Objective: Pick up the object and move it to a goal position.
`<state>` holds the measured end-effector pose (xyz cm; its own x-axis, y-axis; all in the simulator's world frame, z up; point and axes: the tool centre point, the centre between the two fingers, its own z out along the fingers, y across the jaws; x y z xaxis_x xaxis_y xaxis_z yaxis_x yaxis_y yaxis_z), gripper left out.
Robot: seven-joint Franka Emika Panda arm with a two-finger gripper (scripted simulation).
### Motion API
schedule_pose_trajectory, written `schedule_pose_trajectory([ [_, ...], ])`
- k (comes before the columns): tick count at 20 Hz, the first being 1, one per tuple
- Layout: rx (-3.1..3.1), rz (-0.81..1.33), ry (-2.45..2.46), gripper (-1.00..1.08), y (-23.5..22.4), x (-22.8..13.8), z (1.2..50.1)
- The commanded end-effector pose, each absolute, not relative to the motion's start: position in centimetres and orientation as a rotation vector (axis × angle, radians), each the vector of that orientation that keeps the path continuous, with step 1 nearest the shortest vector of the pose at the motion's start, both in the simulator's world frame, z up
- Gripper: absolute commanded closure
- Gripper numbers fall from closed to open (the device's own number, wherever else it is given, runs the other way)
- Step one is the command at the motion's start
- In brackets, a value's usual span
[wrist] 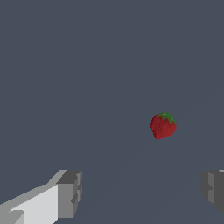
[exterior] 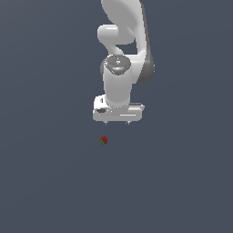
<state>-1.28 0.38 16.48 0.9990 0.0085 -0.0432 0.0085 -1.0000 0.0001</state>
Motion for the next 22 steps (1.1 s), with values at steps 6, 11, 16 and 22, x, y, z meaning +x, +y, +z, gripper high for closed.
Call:
schedule_pose_trajectory([
  [6,3.155,-0.051,0.035,-0.92,1.2,-0.9,17.3],
  [11,3.166,-0.038,0.069,-0.92,1.9,-0.6,18.1],
  [16,3.165,-0.039,0.043,-0.92,1.7,-0.6,17.9],
  [22,3.167,-0.038,-0.078,-0.92,1.1,-0.4,17.0],
])
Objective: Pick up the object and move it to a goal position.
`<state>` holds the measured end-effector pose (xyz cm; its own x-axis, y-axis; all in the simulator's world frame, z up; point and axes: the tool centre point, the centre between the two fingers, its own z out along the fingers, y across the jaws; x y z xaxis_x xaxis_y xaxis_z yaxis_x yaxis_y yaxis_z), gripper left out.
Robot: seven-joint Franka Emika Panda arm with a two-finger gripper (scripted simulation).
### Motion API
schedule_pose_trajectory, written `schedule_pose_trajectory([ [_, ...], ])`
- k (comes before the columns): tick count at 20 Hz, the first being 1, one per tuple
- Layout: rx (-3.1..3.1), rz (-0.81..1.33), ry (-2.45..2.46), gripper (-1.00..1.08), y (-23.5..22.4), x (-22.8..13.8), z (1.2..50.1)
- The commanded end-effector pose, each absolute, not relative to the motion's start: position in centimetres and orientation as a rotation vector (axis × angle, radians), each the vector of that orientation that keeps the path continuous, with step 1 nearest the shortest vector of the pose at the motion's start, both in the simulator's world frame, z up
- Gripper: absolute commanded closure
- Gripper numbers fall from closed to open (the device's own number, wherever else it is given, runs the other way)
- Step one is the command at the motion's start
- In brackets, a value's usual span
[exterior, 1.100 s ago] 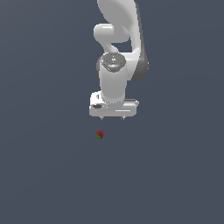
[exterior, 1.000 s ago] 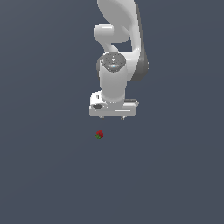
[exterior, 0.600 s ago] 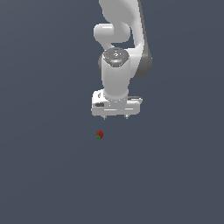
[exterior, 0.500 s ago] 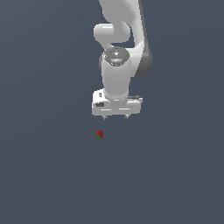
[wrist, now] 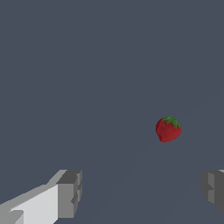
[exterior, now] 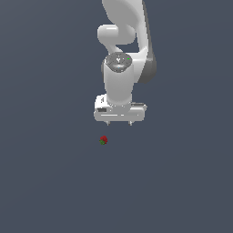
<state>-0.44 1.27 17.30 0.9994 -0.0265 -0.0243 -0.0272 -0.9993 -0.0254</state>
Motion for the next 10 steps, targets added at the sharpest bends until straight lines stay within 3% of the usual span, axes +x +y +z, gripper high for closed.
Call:
schedule_pose_trajectory([
  [1,-3.113,0.038,0.106,-0.92,0.9,-0.3,16.8],
  [10,-3.077,0.035,0.485,-0.92,-1.2,0.2,14.0],
])
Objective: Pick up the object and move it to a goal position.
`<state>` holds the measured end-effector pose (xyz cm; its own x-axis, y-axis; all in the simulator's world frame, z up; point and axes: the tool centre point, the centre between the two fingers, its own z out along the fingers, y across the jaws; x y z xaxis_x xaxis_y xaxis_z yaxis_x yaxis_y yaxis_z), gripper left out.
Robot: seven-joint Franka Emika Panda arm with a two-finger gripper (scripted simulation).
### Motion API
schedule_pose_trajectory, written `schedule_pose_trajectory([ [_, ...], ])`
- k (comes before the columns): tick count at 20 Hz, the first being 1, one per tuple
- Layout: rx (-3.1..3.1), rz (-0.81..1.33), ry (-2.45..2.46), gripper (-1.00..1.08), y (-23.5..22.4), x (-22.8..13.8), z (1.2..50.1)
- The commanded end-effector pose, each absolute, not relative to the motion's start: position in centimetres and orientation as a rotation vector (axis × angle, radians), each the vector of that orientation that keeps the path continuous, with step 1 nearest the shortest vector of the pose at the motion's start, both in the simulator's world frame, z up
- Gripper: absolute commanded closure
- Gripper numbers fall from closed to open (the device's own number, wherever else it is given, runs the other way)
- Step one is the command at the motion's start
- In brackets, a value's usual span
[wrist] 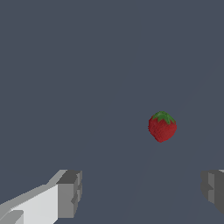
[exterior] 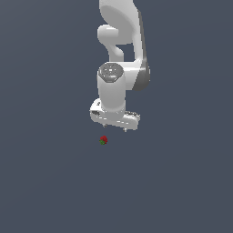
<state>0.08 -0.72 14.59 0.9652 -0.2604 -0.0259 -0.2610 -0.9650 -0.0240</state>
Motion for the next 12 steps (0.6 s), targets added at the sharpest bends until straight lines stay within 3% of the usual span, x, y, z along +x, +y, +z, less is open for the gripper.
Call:
schedule_pose_trajectory([
  [1,-3.069,0.034,0.537,-0.92,-1.5,0.2,13.6],
  [12,-2.936,0.019,1.081,-0.92,-4.9,0.5,9.6],
])
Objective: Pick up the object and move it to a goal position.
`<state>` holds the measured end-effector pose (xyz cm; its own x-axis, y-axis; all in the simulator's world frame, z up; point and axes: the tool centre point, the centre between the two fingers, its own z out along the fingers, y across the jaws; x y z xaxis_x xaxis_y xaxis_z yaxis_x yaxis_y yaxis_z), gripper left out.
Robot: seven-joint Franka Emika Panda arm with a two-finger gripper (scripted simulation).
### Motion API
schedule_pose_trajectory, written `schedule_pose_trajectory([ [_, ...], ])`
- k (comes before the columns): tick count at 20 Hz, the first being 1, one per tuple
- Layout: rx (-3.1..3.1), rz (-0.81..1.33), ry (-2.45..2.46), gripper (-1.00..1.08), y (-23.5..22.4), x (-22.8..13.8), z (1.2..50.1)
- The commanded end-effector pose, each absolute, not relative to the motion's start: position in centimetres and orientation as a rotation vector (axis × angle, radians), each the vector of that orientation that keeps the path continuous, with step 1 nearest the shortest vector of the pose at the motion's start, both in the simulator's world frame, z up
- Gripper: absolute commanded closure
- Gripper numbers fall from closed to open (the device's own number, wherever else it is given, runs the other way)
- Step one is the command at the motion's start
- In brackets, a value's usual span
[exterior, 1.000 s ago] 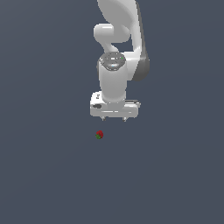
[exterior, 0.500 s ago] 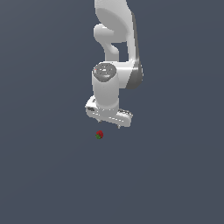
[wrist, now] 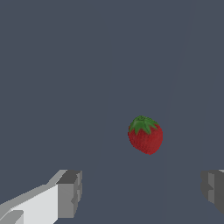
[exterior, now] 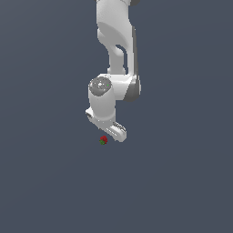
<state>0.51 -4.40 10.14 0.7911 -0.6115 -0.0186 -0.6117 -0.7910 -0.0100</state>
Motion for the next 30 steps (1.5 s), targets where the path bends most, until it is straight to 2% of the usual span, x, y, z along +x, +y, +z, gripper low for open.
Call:
schedule_pose_trajectory([
  [1,-2.922,0.017,1.120,-0.92,-5.1,0.5,9.3],
  [10,-2.831,0.003,1.357,-0.92,-6.8,0.5,7.6],
  [20,-2.815,0.001,1.395,-0.92,-7.1,0.5,7.0],
  [30,-2.812,0.000,1.402,-0.92,-7.1,0.4,2.7],
])
